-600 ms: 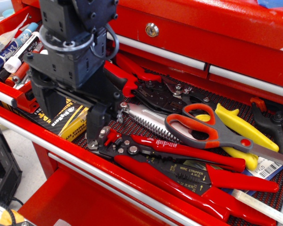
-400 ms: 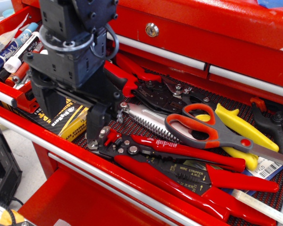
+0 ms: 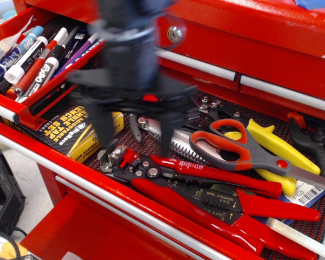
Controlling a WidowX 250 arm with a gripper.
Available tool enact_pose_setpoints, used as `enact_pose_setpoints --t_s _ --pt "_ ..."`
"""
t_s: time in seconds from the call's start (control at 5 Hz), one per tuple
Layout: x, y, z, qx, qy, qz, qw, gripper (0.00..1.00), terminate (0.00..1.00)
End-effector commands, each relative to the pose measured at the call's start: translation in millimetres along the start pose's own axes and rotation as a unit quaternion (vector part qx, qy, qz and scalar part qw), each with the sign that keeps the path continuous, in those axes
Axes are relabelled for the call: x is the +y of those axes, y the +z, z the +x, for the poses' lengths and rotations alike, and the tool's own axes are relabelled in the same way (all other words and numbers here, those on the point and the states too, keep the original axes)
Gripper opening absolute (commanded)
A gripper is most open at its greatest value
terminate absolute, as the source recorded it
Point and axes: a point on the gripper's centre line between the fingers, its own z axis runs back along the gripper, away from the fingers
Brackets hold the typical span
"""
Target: Pick up scissors and put into drawer
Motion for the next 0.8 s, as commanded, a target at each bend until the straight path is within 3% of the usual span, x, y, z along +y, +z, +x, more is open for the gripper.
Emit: enact_pose_setpoints --t_s 0.0,0.2,0.4,0.6 --pt "-81.8 4.1 7.7 0.004 0.215 -0.071 0.9742 1.00 0.00" --pt "-107.8 -2.5 25.9 -0.025 0.331 -0.087 0.9394 1.00 0.00" --pt "-117.5 -4.2 54.4 -0.038 0.444 -0.098 0.8899 1.00 0.00" --pt "-123.6 -16.2 68.2 -0.019 0.396 -0.050 0.9168 1.00 0.00"
